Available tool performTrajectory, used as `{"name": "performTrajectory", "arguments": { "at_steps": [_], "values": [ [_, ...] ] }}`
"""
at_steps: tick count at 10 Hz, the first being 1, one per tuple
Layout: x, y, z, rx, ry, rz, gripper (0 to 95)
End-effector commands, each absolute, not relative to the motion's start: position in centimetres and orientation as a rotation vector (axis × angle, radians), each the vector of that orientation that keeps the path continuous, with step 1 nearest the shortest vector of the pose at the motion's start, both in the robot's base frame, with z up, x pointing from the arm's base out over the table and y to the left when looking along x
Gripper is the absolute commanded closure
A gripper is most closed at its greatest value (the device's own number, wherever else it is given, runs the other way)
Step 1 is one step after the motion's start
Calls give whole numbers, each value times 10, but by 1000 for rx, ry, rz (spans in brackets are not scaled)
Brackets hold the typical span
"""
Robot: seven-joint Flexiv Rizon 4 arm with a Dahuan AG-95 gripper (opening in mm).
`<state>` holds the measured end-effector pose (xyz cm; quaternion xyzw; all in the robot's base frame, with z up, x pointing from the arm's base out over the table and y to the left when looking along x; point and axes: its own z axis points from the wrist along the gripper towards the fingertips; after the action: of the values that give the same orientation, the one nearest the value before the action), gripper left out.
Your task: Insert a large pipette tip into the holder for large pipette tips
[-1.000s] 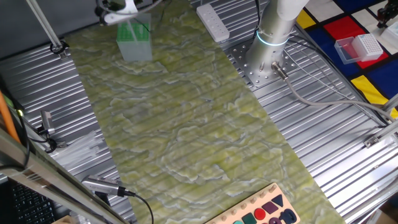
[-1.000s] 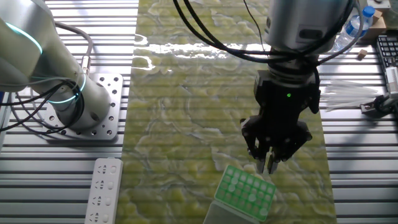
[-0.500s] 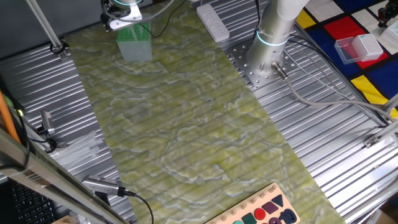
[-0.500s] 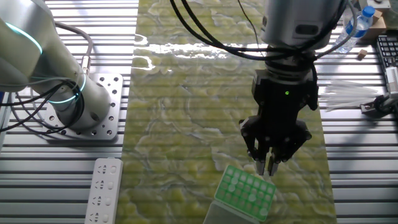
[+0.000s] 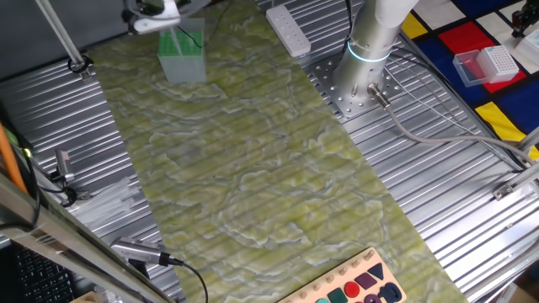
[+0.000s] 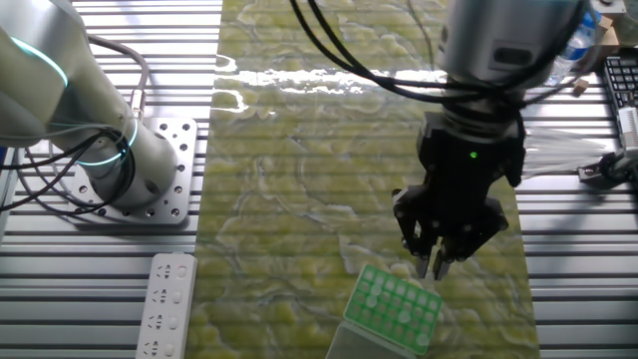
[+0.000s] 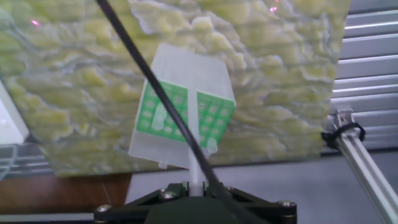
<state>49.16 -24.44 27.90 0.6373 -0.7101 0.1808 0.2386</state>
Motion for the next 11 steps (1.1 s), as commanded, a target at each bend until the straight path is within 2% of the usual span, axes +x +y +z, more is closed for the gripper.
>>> {"name": "performTrajectory", "arguments": {
  "at_steps": [1,11],
  "values": [
    [492,-244,279,1747,-1961,471,950],
    [489,-260,277,1813,-1891,507,950]
  ]
}}
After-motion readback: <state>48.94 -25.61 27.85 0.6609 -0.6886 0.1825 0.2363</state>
